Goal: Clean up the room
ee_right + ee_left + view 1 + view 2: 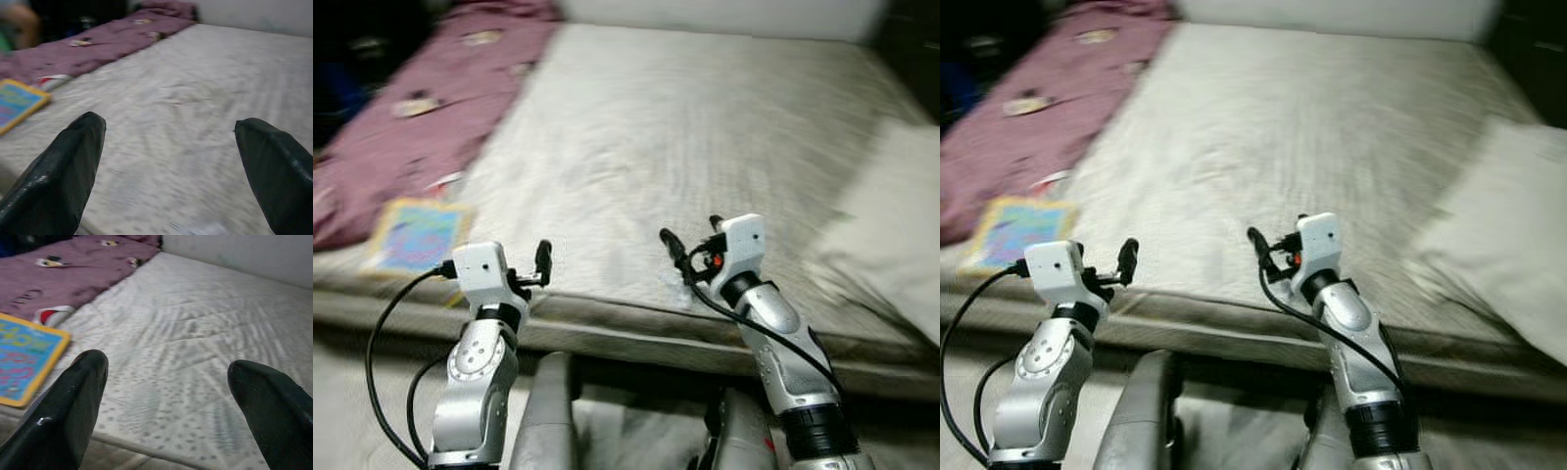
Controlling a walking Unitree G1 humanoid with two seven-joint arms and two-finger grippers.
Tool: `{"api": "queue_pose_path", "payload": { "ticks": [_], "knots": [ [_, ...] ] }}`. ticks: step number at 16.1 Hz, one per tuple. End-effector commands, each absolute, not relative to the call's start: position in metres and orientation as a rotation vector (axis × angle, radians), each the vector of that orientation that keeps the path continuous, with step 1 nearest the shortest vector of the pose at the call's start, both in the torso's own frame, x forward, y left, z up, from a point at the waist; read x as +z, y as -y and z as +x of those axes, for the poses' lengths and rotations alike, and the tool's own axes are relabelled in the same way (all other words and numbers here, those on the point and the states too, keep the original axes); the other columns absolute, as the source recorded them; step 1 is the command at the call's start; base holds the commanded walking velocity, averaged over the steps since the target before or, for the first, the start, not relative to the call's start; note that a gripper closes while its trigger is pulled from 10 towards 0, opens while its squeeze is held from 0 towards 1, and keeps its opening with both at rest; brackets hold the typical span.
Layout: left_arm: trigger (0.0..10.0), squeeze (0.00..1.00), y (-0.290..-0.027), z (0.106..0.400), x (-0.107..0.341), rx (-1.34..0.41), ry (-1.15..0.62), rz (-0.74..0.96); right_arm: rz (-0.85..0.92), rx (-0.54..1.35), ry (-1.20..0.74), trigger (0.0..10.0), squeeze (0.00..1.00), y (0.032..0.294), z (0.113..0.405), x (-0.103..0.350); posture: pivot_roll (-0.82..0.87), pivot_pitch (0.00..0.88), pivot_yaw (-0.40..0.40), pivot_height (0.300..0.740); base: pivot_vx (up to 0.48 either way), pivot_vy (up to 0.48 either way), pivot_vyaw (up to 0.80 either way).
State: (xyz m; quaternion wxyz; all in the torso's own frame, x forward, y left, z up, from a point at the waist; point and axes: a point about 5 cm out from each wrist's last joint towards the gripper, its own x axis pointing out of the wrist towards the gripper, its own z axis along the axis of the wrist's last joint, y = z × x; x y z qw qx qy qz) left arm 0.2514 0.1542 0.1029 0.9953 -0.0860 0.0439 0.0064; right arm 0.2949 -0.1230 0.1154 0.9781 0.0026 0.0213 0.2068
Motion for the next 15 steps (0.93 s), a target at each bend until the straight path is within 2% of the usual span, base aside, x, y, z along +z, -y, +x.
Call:
{"api": "queue_pose_path", "payload": {
  "ticks": [1,4,10,15],
  "knots": [
    [10.0,0.0,-0.153,0.251,0.106,0.01,-0.084,-0.165,0.005,0.409,-0.067,10.0,0.0,0.127,0.295,0.112,-0.06,0.031,-0.011,0.589,0.0,0.0,0.0],
    [10.0,0.0,-0.155,0.252,0.107,0.015,-0.087,-0.155,-0.008,0.449,-0.082,10.0,0.0,0.121,0.297,0.111,-0.06,0.042,-0.009,0.589,0.0,0.0,0.0],
    [10.0,0.0,-0.167,0.251,0.11,0.044,-0.092,-0.12,-0.007,0.499,-0.071,10.0,0.0,0.11,0.299,0.112,-0.03,0.059,0.003,0.519,0.0,0.0,0.0],
    [10.0,0.0,-0.171,0.243,0.11,0.09,-0.096,-0.119,-0.02,0.485,-0.086,10.0,0.0,0.11,0.313,0.107,0.0,0.06,-0.022,0.514,0.0,0.0,0.0]
  ]
}}
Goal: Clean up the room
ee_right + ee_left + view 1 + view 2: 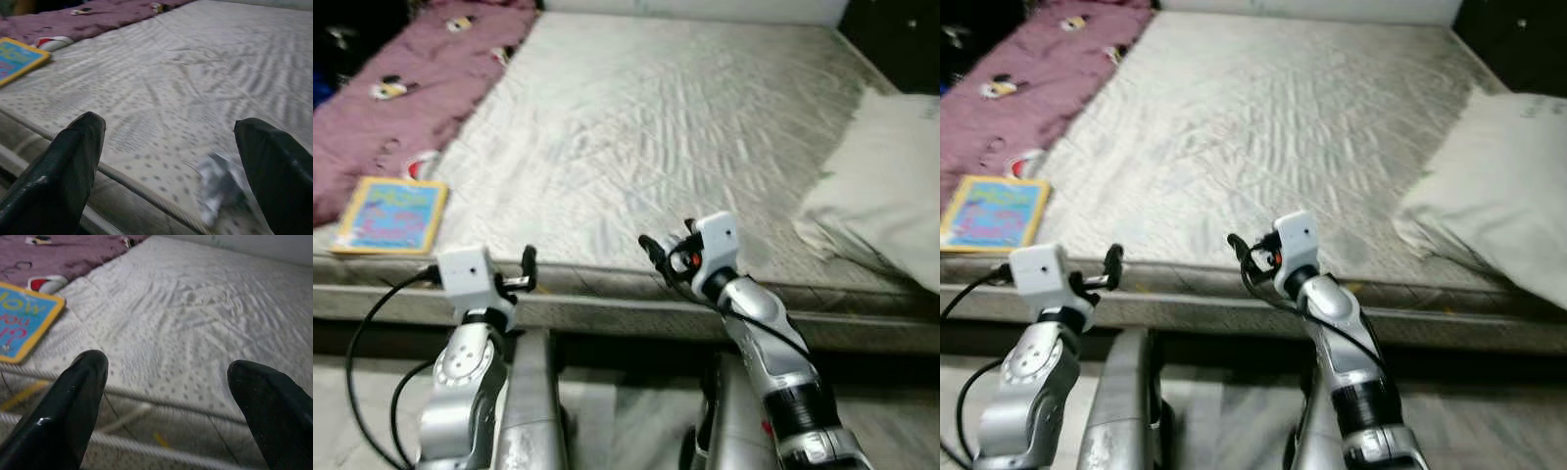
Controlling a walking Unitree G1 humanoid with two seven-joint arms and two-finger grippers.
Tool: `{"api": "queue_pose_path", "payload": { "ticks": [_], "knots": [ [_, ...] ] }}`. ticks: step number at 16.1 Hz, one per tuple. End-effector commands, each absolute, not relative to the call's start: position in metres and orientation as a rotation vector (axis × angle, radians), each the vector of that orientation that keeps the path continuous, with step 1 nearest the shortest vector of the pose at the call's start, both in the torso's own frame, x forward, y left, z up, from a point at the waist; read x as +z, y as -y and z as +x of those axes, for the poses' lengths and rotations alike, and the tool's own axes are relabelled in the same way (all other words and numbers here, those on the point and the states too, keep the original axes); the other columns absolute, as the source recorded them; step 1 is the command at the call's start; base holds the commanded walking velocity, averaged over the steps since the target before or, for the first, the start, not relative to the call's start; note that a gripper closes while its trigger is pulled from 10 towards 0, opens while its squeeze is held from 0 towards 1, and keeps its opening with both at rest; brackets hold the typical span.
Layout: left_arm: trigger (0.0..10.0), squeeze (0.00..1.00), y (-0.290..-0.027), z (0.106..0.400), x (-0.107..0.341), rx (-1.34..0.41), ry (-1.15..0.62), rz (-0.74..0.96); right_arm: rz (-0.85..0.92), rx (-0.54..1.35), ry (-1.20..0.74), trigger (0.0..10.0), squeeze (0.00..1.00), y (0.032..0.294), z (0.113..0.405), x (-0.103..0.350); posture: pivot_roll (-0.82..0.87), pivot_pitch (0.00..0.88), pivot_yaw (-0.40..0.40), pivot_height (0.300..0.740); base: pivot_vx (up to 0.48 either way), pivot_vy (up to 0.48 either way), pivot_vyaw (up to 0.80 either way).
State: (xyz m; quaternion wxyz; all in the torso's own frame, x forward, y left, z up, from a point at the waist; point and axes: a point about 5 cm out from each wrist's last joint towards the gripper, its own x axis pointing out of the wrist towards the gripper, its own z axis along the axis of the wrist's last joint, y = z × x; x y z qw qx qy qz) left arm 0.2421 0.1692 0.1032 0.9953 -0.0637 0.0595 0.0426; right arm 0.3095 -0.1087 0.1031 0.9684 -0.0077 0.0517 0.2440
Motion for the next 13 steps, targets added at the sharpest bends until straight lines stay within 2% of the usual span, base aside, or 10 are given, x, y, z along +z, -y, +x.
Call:
{"api": "queue_pose_path", "payload": {
  "ticks": [1,5,9,13],
  "knots": [
    [10.0,0.0,-0.172,0.242,0.111,0.097,-0.096,-0.121,-0.021,0.485,-0.086,10.0,0.0,0.109,0.313,0.107,0.02,0.066,-0.028,0.514,0.0,0.0,0.0],
    [10.0,0.0,-0.167,0.225,0.11,0.097,-0.119,-0.104,-0.034,0.49,-0.052,10.0,0.0,0.09,0.32,0.107,0.06,0.104,-0.052,0.514,0.0,0.0,0.0],
    [10.0,0.0,-0.167,0.206,0.109,0.104,-0.164,-0.111,-0.004,0.489,-0.056,10.0,0.0,0.07,0.323,0.103,0.09,0.149,-0.042,0.514,0.0,0.0,0.0],
    [10.0,0.0,-0.164,0.2,0.115,0.1,-0.173,-0.105,0.032,0.415,-0.018,10.0,0.0,0.068,0.34,0.113,0.12,0.172,-0.027,0.514,0.0,0.0,0.0]
  ]
}}
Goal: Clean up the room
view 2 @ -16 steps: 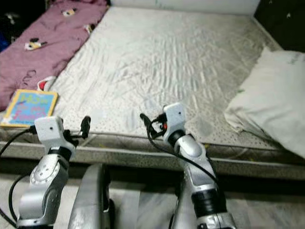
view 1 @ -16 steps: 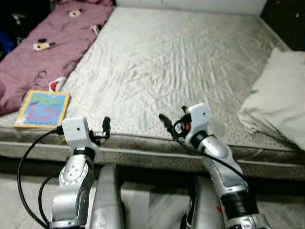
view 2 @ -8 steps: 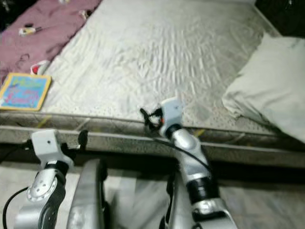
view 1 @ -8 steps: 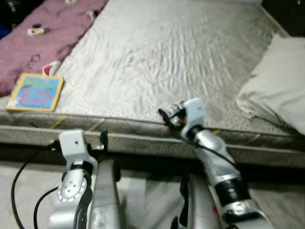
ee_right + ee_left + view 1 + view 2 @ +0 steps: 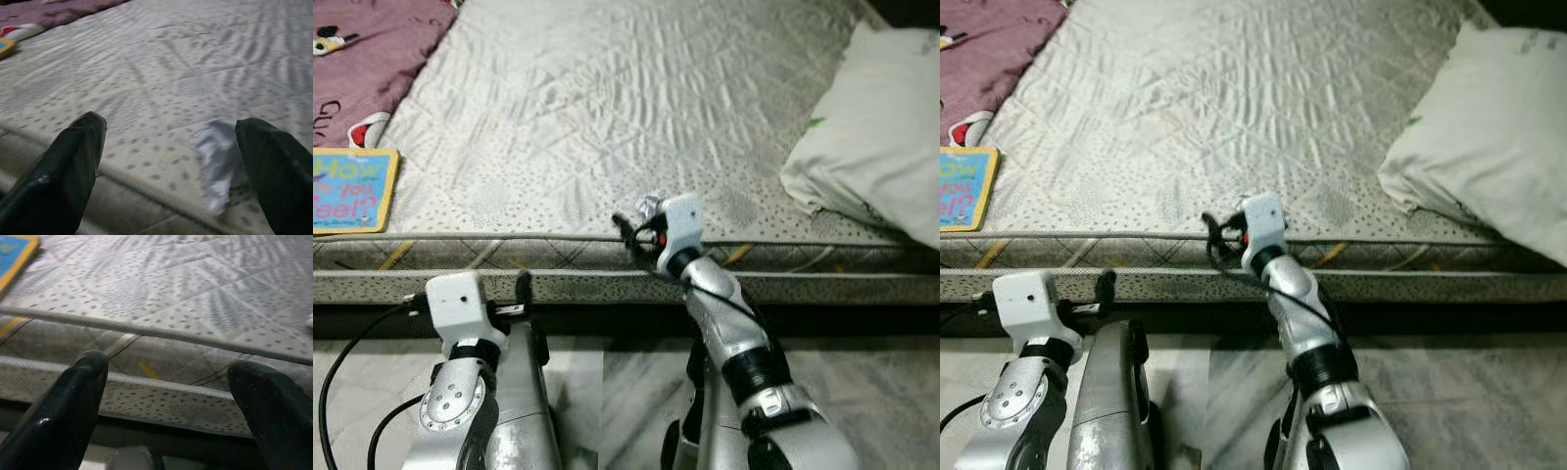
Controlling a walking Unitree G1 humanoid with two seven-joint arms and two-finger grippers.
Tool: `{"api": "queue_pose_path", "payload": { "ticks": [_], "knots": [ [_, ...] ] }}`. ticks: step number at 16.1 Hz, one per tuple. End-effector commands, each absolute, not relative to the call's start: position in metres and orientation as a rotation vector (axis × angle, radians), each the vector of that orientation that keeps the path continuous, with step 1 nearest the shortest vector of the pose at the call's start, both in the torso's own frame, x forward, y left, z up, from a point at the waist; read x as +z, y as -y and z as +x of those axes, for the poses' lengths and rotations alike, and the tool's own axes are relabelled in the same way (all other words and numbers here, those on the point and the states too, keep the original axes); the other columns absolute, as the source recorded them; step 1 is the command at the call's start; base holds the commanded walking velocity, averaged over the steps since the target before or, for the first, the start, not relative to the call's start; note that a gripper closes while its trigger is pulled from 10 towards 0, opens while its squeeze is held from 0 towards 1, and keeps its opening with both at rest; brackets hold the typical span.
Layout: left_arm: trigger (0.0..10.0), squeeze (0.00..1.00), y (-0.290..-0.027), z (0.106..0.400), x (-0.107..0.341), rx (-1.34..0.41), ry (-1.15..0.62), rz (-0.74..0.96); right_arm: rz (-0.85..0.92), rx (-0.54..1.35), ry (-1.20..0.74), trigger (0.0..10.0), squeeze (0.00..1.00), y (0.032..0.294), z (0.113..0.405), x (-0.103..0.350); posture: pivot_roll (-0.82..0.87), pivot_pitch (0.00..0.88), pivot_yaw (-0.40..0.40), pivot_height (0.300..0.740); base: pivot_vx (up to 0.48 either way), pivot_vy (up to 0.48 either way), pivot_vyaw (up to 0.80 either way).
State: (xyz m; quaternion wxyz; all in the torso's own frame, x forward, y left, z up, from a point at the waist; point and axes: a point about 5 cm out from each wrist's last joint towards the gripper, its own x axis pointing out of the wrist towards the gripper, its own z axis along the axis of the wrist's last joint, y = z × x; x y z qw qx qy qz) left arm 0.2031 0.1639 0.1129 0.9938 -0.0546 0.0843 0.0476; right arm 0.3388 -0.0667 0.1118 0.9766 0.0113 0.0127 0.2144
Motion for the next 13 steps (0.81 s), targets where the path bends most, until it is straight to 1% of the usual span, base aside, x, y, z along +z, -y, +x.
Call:
{"api": "queue_pose_path", "payload": {
  "ticks": [1,3,4,7,10,13],
  "knots": [
    [10.0,0.0,-0.163,0.2,0.116,0.095,-0.176,-0.107,0.026,0.383,-0.003,10.0,0.0,0.068,0.347,0.118,0.12,0.175,-0.026,0.514,0.0,0.0,0.0],
    [10.0,0.0,-0.161,0.199,0.116,0.091,-0.179,-0.107,0.014,0.361,0.001,10.0,0.0,0.067,0.352,0.12,0.13,0.179,-0.026,0.514,0.0,0.0,0.0],
    [10.0,0.0,-0.159,0.199,0.118,0.085,-0.181,-0.109,-0.009,0.31,0.004,10.0,0.0,0.065,0.362,0.127,0.13,0.19,-0.029,0.514,0.0,0.0,0.0],
    [10.0,0.0,-0.154,0.198,0.12,0.071,-0.18,-0.111,-0.044,0.264,-0.013,10.0,0.0,0.061,0.371,0.13,0.14,0.204,-0.046,0.514,0.0,0.0,0.0],
    [10.0,0.0,-0.149,0.197,0.123,0.061,-0.173,-0.102,-0.083,0.244,-0.078,10.0,0.0,0.059,0.374,0.123,0.17,0.22,-0.063,0.514,0.0,0.0,0.0],
    [10.0,0.0,-0.148,0.192,0.124,0.068,-0.175,-0.098,-0.113,0.229,-0.092,10.0,0.0,0.06,0.375,0.121,0.17,0.233,-0.069,0.514,0.0,0.0,0.0]
  ]
}}
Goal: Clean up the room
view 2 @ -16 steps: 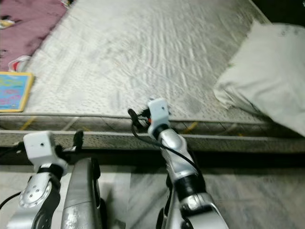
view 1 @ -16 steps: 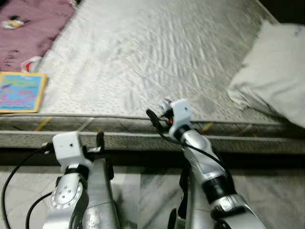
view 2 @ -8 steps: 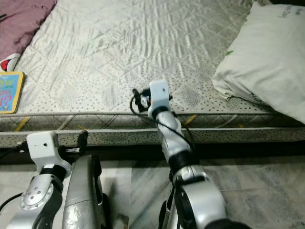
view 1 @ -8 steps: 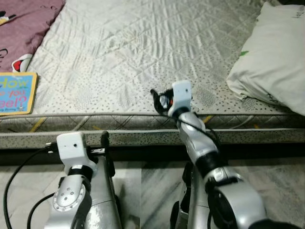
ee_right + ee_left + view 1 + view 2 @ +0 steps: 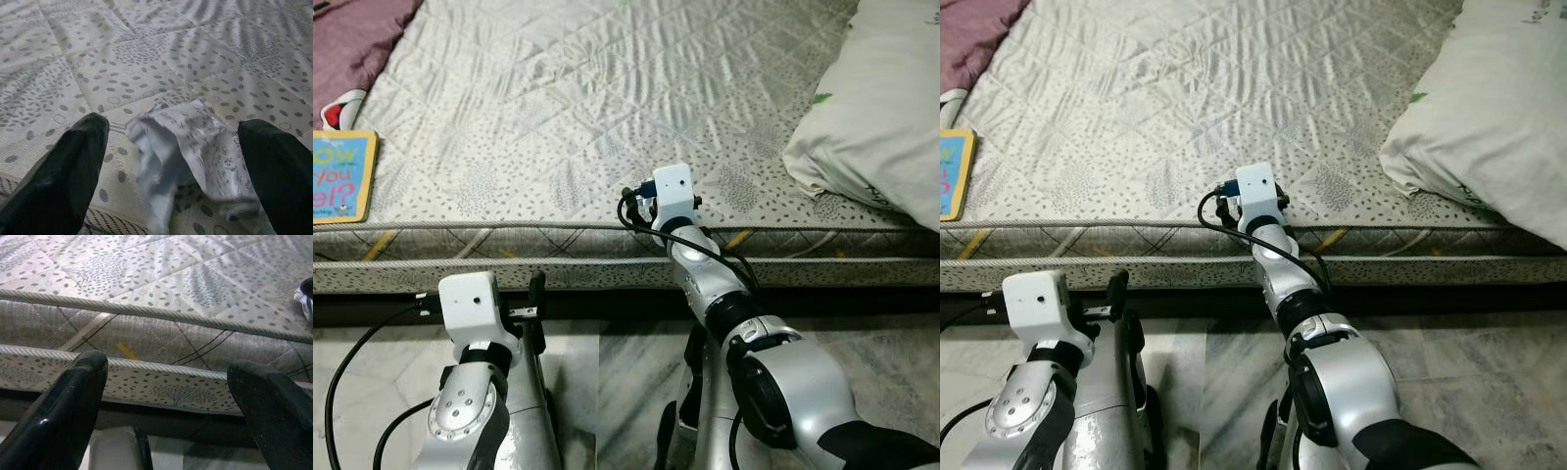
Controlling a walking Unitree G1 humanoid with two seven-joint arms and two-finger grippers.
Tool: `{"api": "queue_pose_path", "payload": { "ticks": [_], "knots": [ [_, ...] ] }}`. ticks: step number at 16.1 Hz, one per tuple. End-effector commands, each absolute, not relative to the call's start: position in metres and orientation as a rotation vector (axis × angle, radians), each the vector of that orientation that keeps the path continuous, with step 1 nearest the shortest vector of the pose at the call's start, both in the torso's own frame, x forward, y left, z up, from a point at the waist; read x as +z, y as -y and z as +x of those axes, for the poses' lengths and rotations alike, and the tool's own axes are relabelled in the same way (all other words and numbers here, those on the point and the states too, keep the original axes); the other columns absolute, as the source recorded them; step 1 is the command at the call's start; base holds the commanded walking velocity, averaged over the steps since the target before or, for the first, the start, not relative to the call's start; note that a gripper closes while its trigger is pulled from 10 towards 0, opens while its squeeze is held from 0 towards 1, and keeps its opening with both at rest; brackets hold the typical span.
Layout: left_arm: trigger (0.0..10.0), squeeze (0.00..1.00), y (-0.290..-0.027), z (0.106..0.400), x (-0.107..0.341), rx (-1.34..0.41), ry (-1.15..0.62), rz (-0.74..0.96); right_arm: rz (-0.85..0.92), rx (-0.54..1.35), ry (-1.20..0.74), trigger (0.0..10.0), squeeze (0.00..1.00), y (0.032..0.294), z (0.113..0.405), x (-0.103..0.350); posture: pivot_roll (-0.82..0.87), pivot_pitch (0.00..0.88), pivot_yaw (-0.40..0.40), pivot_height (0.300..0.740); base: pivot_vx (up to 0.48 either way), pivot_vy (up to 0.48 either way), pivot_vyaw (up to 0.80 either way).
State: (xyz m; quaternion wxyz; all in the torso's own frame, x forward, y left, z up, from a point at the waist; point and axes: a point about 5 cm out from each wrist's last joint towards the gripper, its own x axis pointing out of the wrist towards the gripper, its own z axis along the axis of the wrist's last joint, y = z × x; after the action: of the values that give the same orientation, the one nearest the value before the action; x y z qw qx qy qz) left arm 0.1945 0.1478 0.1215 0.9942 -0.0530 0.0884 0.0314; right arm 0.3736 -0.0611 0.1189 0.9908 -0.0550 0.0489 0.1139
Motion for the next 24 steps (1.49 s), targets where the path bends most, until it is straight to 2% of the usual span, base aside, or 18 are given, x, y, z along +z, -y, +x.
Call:
{"api": "queue_pose_path", "payload": {
  "ticks": [1,7,8,9,24],
  "knots": [
    [10.0,0.0,-0.146,0.189,0.124,0.07,-0.178,-0.096,-0.123,0.22,-0.092,10.0,0.0,0.06,0.375,0.121,0.17,0.241,-0.073,0.514,0.0,0.0,0.0],
    [10.0,0.0,-0.139,0.179,0.124,0.073,-0.212,-0.116,-0.207,0.202,-0.14,10.0,0.0,0.061,0.372,0.11,0.16,0.293,-0.085,0.514,0.0,0.0,0.0],
    [10.0,0.0,-0.139,0.178,0.125,0.078,-0.213,-0.119,-0.22,0.204,-0.152,7.7,0.0,0.061,0.371,0.107,0.16,0.3,-0.086,0.514,0.0,0.0,0.0],
    [10.0,0.0,-0.139,0.178,0.126,0.08,-0.213,-0.12,-0.224,0.208,-0.161,0.0,0.0,0.06,0.369,0.104,0.15,0.305,-0.088,0.514,0.0,0.0,0.0],
    [10.0,0.0,-0.152,0.191,0.125,0.15,-0.195,-0.072,-0.163,0.216,-0.153,0.0,0.0,0.065,0.375,0.113,0.14,0.271,-0.107,0.514,0.0,0.0,0.0]
  ]
}}
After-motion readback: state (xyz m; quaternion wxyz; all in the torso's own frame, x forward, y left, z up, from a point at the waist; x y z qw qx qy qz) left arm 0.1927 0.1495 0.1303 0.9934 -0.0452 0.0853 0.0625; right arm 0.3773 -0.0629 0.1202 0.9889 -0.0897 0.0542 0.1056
